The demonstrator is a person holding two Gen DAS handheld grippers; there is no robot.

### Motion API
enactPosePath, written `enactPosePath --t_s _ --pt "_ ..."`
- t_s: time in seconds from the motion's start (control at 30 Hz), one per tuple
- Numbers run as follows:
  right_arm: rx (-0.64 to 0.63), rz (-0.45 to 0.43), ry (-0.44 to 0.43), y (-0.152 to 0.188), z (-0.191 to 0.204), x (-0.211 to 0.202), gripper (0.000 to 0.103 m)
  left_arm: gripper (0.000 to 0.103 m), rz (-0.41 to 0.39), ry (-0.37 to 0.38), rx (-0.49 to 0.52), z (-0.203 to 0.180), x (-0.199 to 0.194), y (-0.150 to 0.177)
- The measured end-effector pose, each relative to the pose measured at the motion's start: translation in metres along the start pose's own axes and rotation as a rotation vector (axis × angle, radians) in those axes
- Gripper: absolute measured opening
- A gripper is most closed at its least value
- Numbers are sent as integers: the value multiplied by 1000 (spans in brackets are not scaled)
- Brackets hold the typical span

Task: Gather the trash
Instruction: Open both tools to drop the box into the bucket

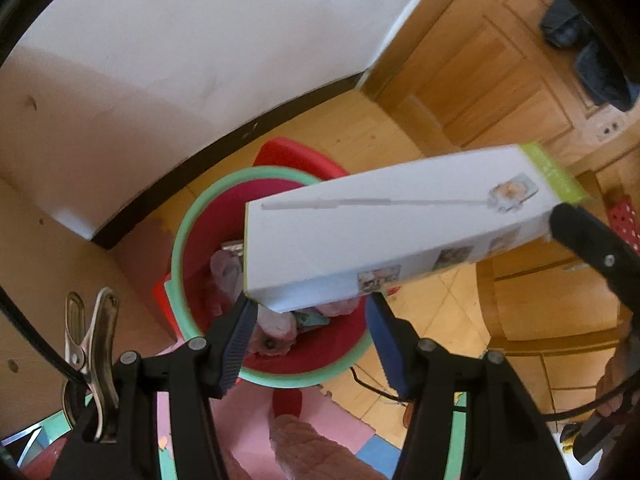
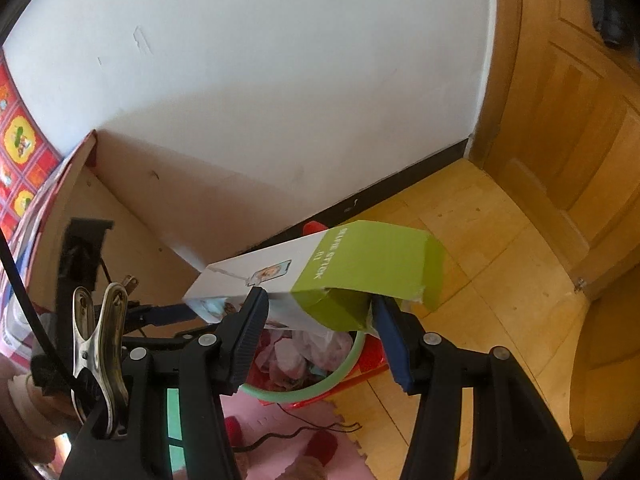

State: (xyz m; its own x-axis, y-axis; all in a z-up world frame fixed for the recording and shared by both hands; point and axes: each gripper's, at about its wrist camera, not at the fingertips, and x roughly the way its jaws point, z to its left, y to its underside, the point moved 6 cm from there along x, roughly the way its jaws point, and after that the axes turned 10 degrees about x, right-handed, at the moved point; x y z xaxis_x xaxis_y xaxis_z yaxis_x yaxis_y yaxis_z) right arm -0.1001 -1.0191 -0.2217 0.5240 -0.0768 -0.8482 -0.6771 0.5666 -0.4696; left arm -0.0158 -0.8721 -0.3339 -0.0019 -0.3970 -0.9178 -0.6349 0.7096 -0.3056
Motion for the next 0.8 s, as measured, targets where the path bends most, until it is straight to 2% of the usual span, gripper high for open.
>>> enactPosePath --t_s 0.33,0.8 --pt "-5 16 -18 -8 2 11 56 58 39 -22 -30 10 1 -1" --pt "-26 15 -91 -7 35 -16 56 61 -5 -67 -97 -3 -59 -2"
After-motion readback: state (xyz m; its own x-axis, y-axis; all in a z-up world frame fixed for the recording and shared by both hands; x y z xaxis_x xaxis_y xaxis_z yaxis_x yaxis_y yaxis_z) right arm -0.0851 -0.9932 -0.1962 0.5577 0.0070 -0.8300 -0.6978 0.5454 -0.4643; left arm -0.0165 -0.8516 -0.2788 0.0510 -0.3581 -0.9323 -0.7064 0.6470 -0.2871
